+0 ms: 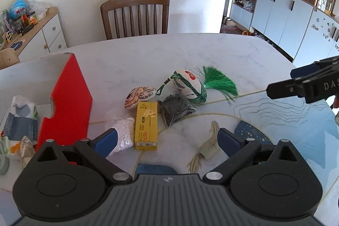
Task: Organize objects
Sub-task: 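Grasp the yellow carton with the left gripper while the right grasps the heart-print tasseled sachet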
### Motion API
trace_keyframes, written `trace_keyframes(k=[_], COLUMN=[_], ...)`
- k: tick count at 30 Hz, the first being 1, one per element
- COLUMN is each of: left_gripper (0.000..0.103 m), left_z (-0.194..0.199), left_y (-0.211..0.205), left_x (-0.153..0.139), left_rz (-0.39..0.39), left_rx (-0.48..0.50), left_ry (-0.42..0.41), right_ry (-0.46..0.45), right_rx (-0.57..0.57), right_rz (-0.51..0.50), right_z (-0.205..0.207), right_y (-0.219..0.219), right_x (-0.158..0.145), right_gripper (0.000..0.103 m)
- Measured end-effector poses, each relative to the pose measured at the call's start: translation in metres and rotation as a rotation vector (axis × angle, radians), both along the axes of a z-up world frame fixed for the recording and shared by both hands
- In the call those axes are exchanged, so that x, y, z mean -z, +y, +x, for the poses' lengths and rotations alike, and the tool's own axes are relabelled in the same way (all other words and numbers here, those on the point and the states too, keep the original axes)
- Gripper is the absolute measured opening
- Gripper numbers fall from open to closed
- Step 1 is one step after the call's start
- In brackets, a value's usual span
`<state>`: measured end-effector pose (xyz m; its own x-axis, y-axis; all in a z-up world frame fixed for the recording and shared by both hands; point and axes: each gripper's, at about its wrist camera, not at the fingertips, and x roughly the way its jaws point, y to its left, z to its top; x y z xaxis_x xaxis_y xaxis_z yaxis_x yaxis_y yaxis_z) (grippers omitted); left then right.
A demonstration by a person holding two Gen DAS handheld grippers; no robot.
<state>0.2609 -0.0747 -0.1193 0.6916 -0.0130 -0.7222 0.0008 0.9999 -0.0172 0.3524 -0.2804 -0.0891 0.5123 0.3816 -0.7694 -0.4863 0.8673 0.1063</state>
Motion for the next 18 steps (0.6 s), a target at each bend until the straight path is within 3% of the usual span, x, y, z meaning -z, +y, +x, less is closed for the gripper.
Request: trace_keyframes(k=[9,16,18], left_gripper=[0.101,0.100,0.095], left_z=[0.016,0.033,0.039], left_y=[-0.007,-0.002,-0.002], left_x=[0.016,0.020,0.021], left_rz=[0.070,0.064,0.067], left_rx=[0.007,-0.005,-0.005], left_ry=[-0.020,-0.031,-0.027], right_ry=[0.002,-0.005,-0.004], right_rx=[-0.097,-0.161,-0.173], right_rz=[-0.013,-0.027,-0.025], right_z=[0.024,0.039,0.043], right_y=[0.030,0.058,0.066], right_x=[0.009,0.016,0.017], right_gripper=[0.097,0.092,0.089])
